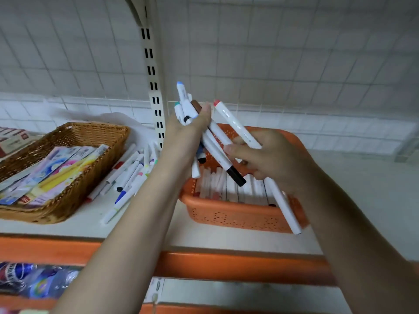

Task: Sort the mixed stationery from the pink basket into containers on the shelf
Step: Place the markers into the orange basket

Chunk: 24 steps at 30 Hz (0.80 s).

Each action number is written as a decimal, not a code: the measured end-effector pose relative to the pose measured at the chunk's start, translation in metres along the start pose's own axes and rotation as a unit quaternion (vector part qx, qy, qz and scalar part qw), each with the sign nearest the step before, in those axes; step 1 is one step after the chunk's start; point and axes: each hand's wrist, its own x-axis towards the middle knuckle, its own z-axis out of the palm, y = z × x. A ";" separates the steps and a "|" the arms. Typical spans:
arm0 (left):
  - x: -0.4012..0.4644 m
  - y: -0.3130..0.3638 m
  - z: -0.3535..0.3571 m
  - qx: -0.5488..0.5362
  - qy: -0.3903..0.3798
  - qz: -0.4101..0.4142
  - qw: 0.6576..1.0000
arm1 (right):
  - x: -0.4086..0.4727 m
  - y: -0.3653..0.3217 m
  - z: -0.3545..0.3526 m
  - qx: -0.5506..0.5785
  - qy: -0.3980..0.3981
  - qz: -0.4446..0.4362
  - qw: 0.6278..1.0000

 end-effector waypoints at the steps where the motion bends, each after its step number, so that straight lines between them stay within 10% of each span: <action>1: 0.000 -0.001 0.001 0.004 0.014 0.001 1.000 | 0.002 0.002 -0.003 0.007 0.002 -0.002 1.000; 8: 0.021 -0.004 -0.016 0.072 0.041 -0.027 0.996 | 0.046 0.022 -0.045 0.018 0.127 -0.010 0.992; 20: 0.040 -0.008 -0.036 0.101 -0.046 -0.034 0.993 | 0.074 0.046 -0.024 -0.170 -0.231 0.204 0.936; 24: 0.045 -0.010 -0.036 0.102 -0.091 -0.033 0.990 | 0.071 0.031 -0.011 -0.028 -0.049 0.123 0.991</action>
